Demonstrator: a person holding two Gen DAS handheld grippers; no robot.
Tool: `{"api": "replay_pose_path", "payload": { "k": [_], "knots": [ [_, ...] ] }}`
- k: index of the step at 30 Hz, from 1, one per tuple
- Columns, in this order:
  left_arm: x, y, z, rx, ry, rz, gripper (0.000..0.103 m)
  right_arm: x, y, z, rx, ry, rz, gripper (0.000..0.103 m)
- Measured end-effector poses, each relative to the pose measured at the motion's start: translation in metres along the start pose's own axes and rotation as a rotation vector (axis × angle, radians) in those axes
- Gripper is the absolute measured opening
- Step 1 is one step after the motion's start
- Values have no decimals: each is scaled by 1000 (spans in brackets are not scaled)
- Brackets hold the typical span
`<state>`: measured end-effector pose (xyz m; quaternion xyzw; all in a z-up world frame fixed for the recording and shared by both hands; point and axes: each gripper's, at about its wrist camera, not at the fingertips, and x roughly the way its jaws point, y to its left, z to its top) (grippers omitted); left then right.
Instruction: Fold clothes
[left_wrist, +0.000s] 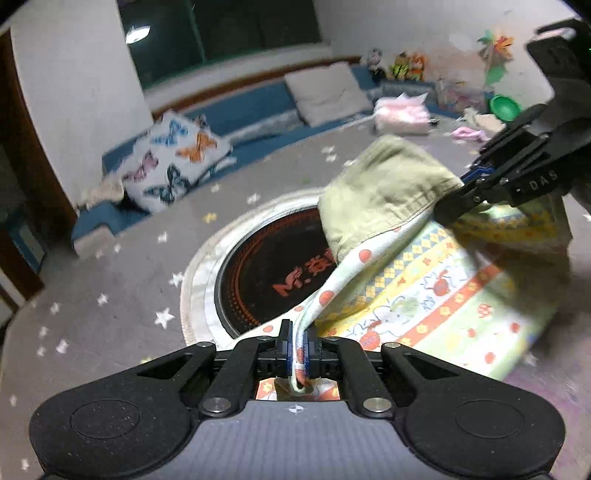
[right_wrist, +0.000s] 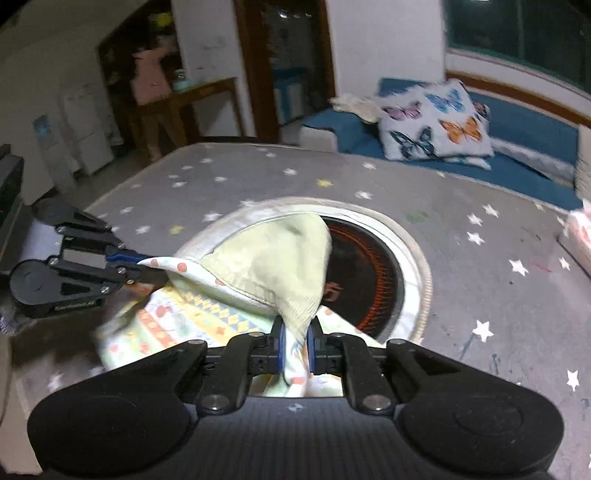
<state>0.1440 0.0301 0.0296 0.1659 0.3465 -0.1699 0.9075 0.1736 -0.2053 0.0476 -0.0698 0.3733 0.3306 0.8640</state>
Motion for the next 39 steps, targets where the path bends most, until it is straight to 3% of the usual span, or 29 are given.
{"api": "replay_pose_path", "payload": {
  "k": [6, 13, 18, 28, 30, 35, 39],
  "knots": [
    [29, 13, 0, -94, 31, -9, 9, 19, -23, -8, 82, -27, -103, 21],
    [37, 20, 4, -142, 15, 5, 13, -28, -19, -24, 93, -132, -168, 21],
    [43, 29, 10, -160, 6, 33, 15, -32, 4, -48, 71, -97, -93, 21],
    [37, 39, 3, -213, -9, 127, 17, -7, -27, -65, 166, -52, -194, 18],
    [27, 36, 4, -215, -33, 109, 17, -9, -27, -61, 169, -62, -201, 19],
    [9, 14, 8, -199, -82, -18, 17, 9, -19, -48, 144, -48, -186, 19],
    [20, -6, 15, -162, -63, -90, 17, 28, -10, -38, 118, -30, -168, 19]
  ]
}}
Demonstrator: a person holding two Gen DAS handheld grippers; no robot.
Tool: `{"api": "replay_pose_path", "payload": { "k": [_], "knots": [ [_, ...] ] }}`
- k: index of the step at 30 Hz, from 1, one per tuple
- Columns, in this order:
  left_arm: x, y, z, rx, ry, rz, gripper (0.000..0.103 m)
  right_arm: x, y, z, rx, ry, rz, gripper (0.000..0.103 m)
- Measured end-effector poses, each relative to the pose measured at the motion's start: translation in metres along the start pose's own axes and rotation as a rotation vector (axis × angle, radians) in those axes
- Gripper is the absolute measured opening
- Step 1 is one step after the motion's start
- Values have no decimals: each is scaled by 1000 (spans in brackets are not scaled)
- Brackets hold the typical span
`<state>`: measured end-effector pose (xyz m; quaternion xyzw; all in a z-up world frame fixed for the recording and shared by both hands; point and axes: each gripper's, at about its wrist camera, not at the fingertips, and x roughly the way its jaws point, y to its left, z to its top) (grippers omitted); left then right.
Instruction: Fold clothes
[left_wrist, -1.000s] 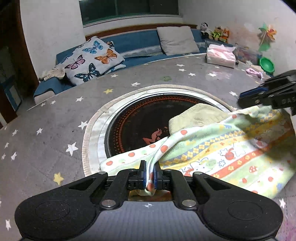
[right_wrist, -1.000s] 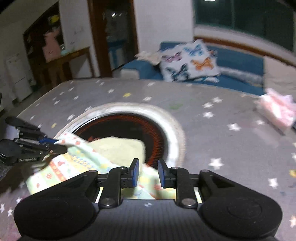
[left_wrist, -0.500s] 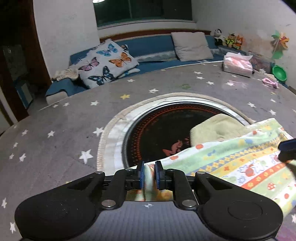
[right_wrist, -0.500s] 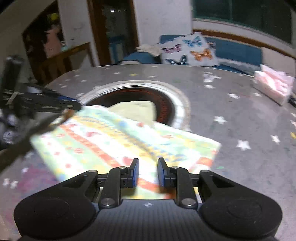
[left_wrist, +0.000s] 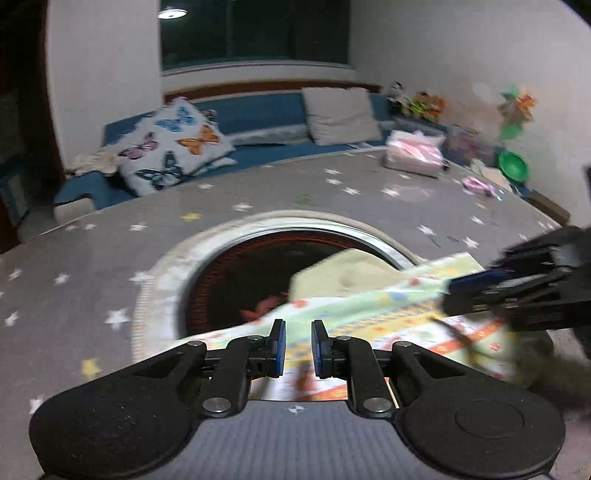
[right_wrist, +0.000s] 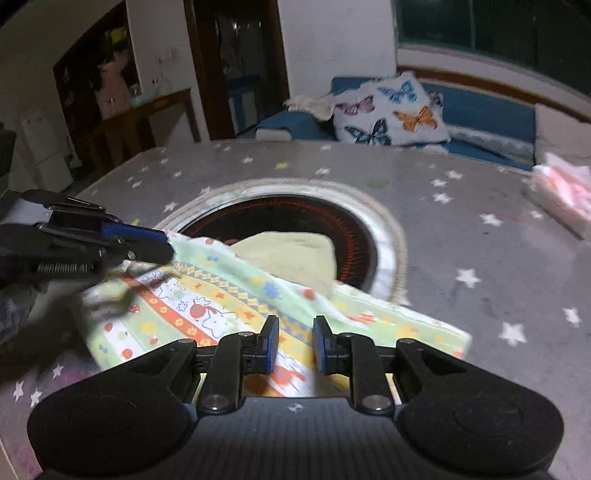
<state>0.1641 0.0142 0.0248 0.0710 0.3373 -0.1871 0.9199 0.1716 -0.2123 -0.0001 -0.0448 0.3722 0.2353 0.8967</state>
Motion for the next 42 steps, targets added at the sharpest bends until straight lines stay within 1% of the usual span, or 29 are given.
{"api": "replay_pose_path", "payload": {
  "k": [3, 5, 8, 10, 11, 13, 16, 17, 18, 19, 20, 22, 24, 27, 30, 32, 33, 34, 37, 40, 42],
  "knots": [
    [13, -5, 2, 7, 20, -7, 17, 13, 9, 7, -20, 13, 13, 19],
    [22, -3, 4, -1, 32, 24, 17, 21, 11, 12, -24, 16, 4, 19],
    [34, 11, 2, -57, 60, 34, 18, 23, 10, 17, -23, 12, -8, 19],
    [35, 19, -1, -96, 64, 28, 25, 16, 12, 18, -31, 0, -2, 20],
    [32, 20, -3, -102, 57, 30, 27, 12, 14, 18, -36, -9, 4, 20],
    [25, 22, -6, -111, 43, 41, 33, 0, 20, 17, -47, -24, 37, 21],
    [7, 25, -10, -127, 12, 66, 42, -13, 37, 12, -91, -25, 90, 21],
    [0, 26, -13, -132, 1, 78, 44, -16, 43, 9, -113, -22, 104, 24],
    [-8, 27, -17, -137, -11, 92, 50, -19, 51, 6, -137, -21, 111, 29],
    [-16, 27, -21, -140, -23, 106, 56, -22, 58, 3, -161, -24, 117, 31],
    [-23, 26, -25, -140, -35, 121, 58, -25, 66, -1, -190, -30, 121, 31],
    [-36, 25, -36, -141, -52, 152, 69, -32, 82, -10, -250, -44, 128, 32],
    [-46, 24, -48, -144, -58, 189, 73, -33, 95, -19, -296, -49, 137, 40],
    [-50, 24, -63, -169, -36, 223, 73, -24, 110, -35, -338, -27, 136, 40],
    [-48, 31, -75, -236, -4, 217, 71, -21, 117, -46, -361, -48, 118, 41],
    [-49, 34, -81, -278, 2, 189, 65, -22, 115, -46, -353, -41, 131, 41],
    [-50, 33, -83, -286, 0, 179, 63, -23, 114, -46, -349, -38, 137, 41],
    [-52, 32, -84, -286, -4, 174, 57, -23, 113, -47, -350, -36, 142, 41],
    [-59, 29, -88, -304, -4, 147, 48, -25, 109, -47, -359, -27, 158, 41],
    [-67, 24, -93, -325, 3, 128, 45, -28, 105, -48, -370, -17, 176, 41],
    [-74, 20, -96, -325, 8, 116, 45, -32, 101, -51, -377, -11, 189, 41]
  ]
}}
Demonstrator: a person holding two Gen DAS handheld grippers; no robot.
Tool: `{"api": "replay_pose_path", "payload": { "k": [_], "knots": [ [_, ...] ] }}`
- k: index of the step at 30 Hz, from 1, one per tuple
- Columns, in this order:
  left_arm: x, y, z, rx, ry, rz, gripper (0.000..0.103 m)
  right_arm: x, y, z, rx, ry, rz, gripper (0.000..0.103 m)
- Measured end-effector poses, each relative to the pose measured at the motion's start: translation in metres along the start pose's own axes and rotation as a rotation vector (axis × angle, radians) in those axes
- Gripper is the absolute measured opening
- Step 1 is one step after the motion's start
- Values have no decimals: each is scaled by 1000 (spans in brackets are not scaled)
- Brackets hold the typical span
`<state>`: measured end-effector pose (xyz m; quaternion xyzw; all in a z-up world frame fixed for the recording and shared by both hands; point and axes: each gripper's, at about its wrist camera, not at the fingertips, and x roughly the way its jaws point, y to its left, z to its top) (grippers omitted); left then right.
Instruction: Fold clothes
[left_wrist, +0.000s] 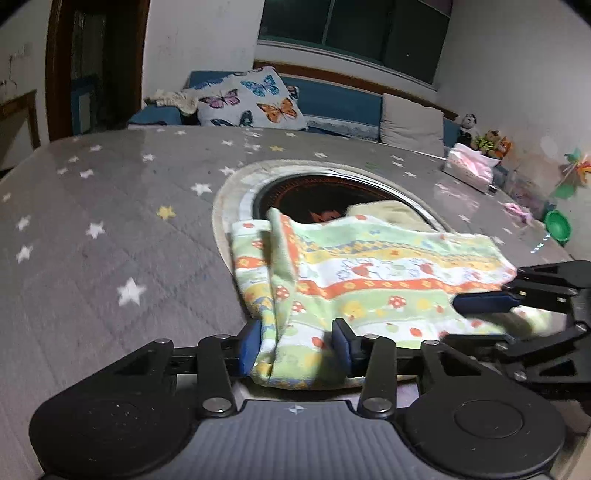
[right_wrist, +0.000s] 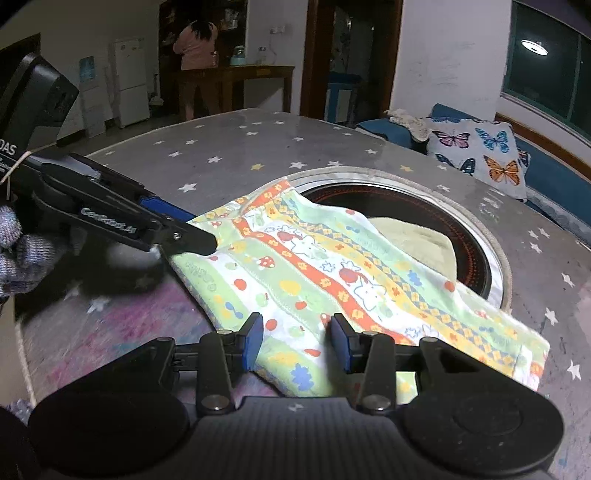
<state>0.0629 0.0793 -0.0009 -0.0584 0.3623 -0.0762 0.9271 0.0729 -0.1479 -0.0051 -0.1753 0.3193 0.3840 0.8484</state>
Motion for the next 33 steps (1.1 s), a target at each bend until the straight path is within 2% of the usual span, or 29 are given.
{"api": "replay_pose_path", "payload": {
  "k": [2, 5, 8, 12, 15, 22, 26, 27, 30, 33],
  "knots": [
    [-7, -2, -5, 1, 7, -10, 45, -6, -1, -4, 3, -4, 13, 41],
    [-15, -2, -4, 0, -4, 21, 48, -17, -4, -10, 33, -22, 28, 40],
    [-26, -4, 6, 16, -56, 44, 45, -26, -24, -15, 107, -34, -22, 40],
    [-26, -16, 15, 57, -97, -1, 44, -37, -50, -22, 207, -49, -89, 40],
    [-15, -25, 18, 86, -89, -18, 42, -45, -70, -27, 281, -60, -139, 39],
    [4, -33, 20, 114, -69, 0, 40, -57, -115, -37, 438, -76, -240, 35],
    [4, -39, 20, 146, -85, 2, 42, -38, -132, -36, 473, -47, -235, 24],
    [5, -40, 20, 152, -85, 3, 42, -33, -134, -36, 480, -37, -227, 17],
    [8, -42, 21, 159, -77, 2, 42, -27, -129, -32, 459, -32, -245, 7],
    [10, -41, 20, 161, -72, 11, 42, -34, -122, -20, 420, -84, -263, 6]
  ]
}}
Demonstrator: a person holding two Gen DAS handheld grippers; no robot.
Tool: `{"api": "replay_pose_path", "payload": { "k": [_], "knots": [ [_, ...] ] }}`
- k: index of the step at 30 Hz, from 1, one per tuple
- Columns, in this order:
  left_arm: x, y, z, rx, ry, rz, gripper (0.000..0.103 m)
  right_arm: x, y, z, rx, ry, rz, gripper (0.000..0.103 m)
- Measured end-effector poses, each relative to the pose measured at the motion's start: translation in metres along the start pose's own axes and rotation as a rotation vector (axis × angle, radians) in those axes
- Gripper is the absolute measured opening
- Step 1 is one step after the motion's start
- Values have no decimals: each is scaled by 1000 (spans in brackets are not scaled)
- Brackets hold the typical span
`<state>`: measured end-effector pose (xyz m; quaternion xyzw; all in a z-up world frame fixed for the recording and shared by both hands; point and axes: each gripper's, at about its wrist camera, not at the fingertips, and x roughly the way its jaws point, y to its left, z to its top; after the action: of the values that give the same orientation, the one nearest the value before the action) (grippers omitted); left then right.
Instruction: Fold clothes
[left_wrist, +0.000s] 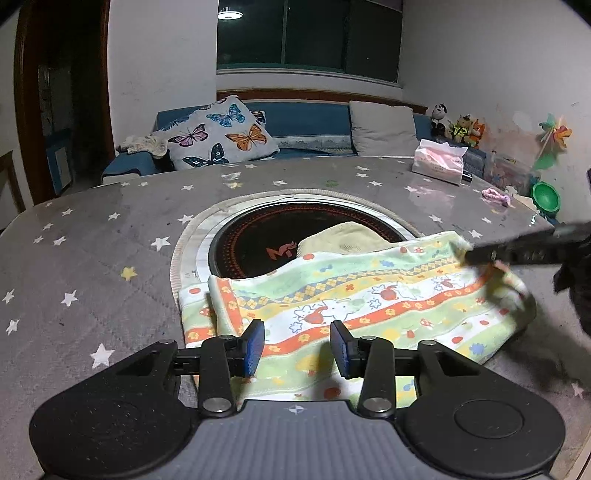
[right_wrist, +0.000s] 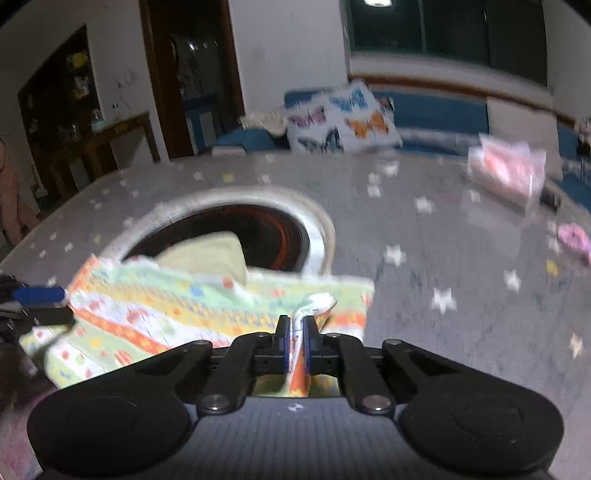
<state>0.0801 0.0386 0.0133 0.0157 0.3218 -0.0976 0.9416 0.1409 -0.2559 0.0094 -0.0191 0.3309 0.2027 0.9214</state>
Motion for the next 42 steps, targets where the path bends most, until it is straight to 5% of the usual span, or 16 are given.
{"api": "replay_pose_path", "payload": {
  "k": [5, 9, 15, 26, 35, 42],
  "knots": [
    [5, 4, -5, -9, 23, 22, 42, 6, 1, 13, -6, -47, -22, 6],
    [8, 7, -10, -12, 38, 44, 42, 37, -16, 5, 69, 36, -32, 9],
    [2, 6, -1, -8, 19, 56, 41, 18, -15, 7, 53, -8, -23, 15],
    [-1, -41, 15, 81, -26, -105, 42, -40, 26, -22, -124, 46, 108, 15],
    [27, -88, 17, 176, -6, -214, 42, -8, 20, -24, -96, 67, 50, 14],
    [44, -91, 12, 188, 17, -210, 43, 19, 16, -8, -93, 83, 44, 14]
  ]
}}
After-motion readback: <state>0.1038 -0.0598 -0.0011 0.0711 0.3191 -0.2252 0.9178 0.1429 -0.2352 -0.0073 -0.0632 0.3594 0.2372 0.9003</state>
